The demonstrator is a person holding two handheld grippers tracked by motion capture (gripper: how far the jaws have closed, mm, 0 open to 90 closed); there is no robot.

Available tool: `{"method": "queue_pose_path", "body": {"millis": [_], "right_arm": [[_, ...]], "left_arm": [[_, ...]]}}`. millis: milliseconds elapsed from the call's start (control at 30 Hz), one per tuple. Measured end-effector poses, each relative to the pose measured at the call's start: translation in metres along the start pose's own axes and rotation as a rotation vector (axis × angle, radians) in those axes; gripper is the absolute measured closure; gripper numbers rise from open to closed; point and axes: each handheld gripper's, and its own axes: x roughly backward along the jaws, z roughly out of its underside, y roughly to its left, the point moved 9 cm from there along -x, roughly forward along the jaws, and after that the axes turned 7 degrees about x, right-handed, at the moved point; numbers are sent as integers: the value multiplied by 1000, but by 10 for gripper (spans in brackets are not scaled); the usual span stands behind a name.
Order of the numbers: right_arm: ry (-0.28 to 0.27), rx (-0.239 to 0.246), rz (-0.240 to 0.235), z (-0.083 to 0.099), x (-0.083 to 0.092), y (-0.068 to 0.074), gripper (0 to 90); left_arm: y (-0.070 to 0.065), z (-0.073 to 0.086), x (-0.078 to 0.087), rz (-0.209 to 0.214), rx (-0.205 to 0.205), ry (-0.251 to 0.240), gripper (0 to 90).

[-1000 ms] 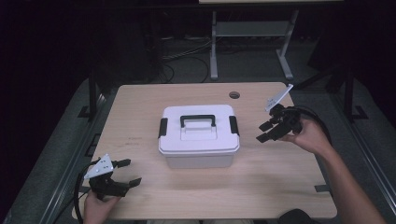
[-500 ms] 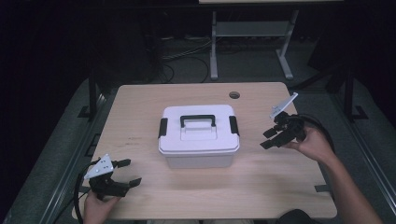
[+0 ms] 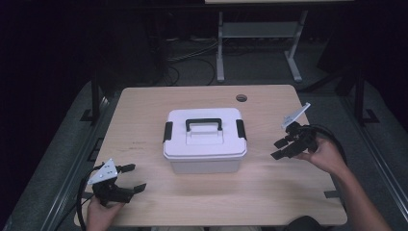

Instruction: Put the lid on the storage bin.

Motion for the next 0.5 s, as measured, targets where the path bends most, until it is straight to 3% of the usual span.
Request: {"method": "queue_pose_path", "body": {"millis": [500], "right_arm": [[-10, -27, -2, 18, -9, 3, 406]], "left_arm": [[0, 0, 1, 2, 3, 1, 138]]}}
